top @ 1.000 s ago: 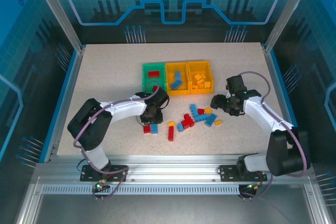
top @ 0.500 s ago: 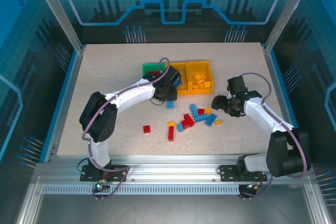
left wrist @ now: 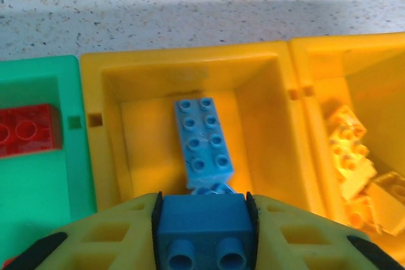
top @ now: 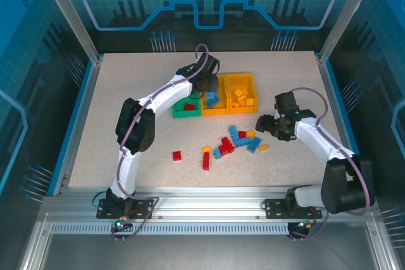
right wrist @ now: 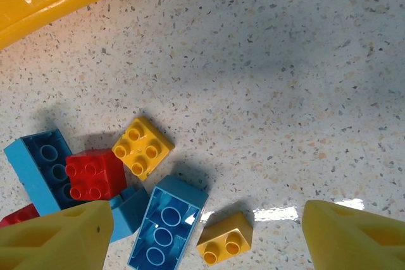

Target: Sort the legos into containers by color

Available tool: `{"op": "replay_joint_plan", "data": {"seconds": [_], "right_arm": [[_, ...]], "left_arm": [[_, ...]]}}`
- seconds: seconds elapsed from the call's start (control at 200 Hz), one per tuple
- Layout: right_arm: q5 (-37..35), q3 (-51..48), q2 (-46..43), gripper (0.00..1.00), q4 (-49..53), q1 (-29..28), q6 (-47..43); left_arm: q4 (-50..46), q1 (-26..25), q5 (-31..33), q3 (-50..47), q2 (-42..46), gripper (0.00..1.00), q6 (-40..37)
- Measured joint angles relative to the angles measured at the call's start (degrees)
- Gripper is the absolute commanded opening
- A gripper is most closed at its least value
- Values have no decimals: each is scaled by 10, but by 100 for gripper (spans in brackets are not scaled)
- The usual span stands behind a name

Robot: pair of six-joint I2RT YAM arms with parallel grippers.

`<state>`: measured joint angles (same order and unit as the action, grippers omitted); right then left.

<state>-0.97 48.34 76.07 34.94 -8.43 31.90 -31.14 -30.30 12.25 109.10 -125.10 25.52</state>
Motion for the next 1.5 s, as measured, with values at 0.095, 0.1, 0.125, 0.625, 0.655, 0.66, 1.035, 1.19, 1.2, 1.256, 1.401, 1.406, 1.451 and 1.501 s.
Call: {"op": "replay_joint_plan", "data": {"seconds": [0.095, 0.1, 0.125, 0.625, 0.655, 0.66, 1.035, 1.19, 1.2, 1.256, 1.401, 1.406, 1.451, 1.501], "right_arm": [[-1, 0, -5, 80, 1, 1, 0], [-1, 0, -5, 80, 1, 1, 0], [-1, 0, -7, 80, 1, 1, 0], [0, -17, -32, 79, 4, 2, 0], [0, -17, -32, 79, 4, 2, 0], [0, -17, -32, 79, 4, 2, 0], [2, -19, -32, 79, 1, 2, 0], [2, -19, -32, 79, 1, 2, 0], [2, -19, -32, 79, 1, 2, 0], [2, -19, -32, 79, 1, 2, 0], [2, -19, -32, 79, 1, 2, 0], [2, -19, -32, 79, 1, 2, 0], [2, -20, -32, 79, 1, 2, 0], [1, -21, -32, 80, 1, 2, 0]], "left_arm": [[6, 7, 0, 0, -9, 62, -2], [6, 7, 0, 0, -9, 64, -3], [7, 8, 0, 0, -9, 69, -2], [23, -10, 47, -332, 322, 99, 23], [13, -12, 52, -363, 352, 99, 30], [12, -13, 53, -366, 355, 99, 31], [-91, -57, 54, -627, 509, 98, 145], [-91, -90, 40, -637, 507, 96, 183], [-90, -92, 39, -637, 506, 96, 184], [-85, -101, 33, -640, 499, 94, 196], [-60, -108, 12, -647, 454, 87, 216], [-60, -108, 11, -647, 452, 87, 216], [-54, -108, 9, -646, 435, 82, 220], [-49, -108, 6, -646, 418, 76, 224]]}}
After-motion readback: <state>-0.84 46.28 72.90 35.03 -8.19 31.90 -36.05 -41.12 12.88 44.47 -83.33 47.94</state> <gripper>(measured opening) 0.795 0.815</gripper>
